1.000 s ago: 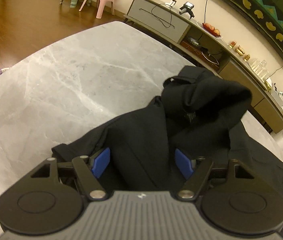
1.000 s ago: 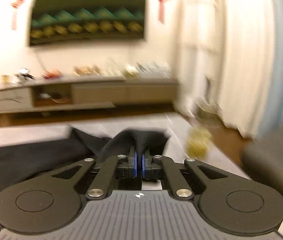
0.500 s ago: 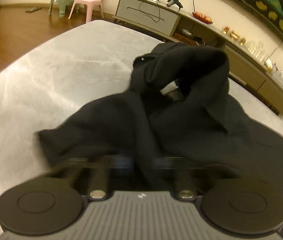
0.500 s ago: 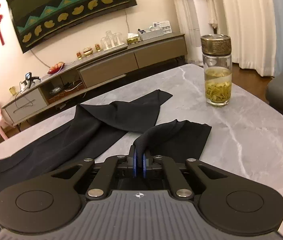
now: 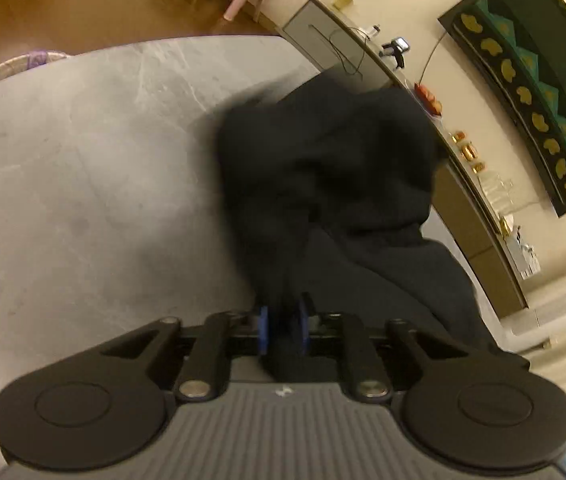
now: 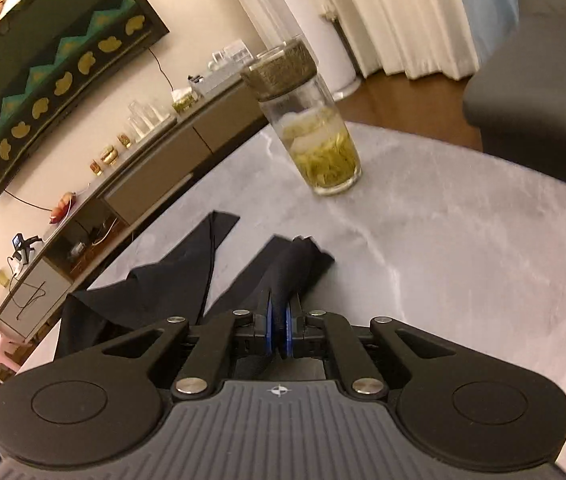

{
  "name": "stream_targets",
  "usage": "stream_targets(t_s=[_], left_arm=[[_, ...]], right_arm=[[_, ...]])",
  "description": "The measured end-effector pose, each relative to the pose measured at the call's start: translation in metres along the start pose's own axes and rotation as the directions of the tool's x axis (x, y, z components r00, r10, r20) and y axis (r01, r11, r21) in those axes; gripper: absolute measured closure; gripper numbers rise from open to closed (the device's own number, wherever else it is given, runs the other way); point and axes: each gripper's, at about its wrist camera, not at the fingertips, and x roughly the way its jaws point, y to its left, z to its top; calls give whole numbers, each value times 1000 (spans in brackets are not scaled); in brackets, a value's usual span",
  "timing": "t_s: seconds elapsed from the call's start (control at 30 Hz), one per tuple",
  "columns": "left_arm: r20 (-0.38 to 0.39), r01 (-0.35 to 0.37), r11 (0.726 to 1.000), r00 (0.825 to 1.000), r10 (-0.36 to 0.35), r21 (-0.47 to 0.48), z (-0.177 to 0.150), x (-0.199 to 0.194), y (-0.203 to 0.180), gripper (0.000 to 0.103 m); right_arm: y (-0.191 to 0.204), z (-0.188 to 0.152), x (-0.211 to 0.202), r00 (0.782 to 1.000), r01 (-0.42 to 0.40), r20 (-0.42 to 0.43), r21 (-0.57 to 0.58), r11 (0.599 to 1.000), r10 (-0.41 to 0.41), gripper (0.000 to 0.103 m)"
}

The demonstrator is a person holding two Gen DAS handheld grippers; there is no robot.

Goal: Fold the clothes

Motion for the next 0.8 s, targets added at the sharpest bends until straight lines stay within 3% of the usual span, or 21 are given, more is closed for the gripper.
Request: stream_targets(t_s=[0.07,0.13,0.33,0.43,0.47,0.5,0.6,0.7,0.73,0.77,0.8], left_arm=[[42,-22,1000,999,21,14,-1,-6,-5,55],[55,-69,998,996,68,6,-6,-7,-7,52],[43,-79,996,996,81,-36,-4,-2,-9,37],[86,-50,996,995,57,-74,0,-5,-7,27],[85,-42,996,995,49,-80,3,0,-8,23],[83,-35,996,996,42,-85,7,4,-10,22],[75,-61,997,995,65,-50,19,21,-17,22],[81,-81,997,993,81,-1,26,29,-23,26],[78,-83,997,994,82,10,28,31,-24,34],[70,-81,996,994,79,22,29,34,-26,54],[49,-68,997,997,65,42,33,39,-29,65]], right_arm=[[1,-1,-6,1000,-6,9,0,1000,6,98],[1,-4,-11,1000,-15,15,-4,1000,15,98],[-4,-10,-12,999,-37,-15,-11,999,37,96],[-11,-7,-12,998,-49,-30,27,998,50,68],[-13,-7,-13,998,-49,-31,43,998,51,48],[-15,-8,-13,998,-46,-33,41,998,48,34],[-18,-10,-15,998,-37,-40,35,999,39,22],[-20,-13,-11,998,-15,-65,8,1000,15,18],[-19,-14,-6,997,4,-81,-8,1000,-5,18],[-18,-16,-1,995,23,-98,-24,999,-25,18],[-18,-18,4,993,41,-112,-40,998,-45,18]])
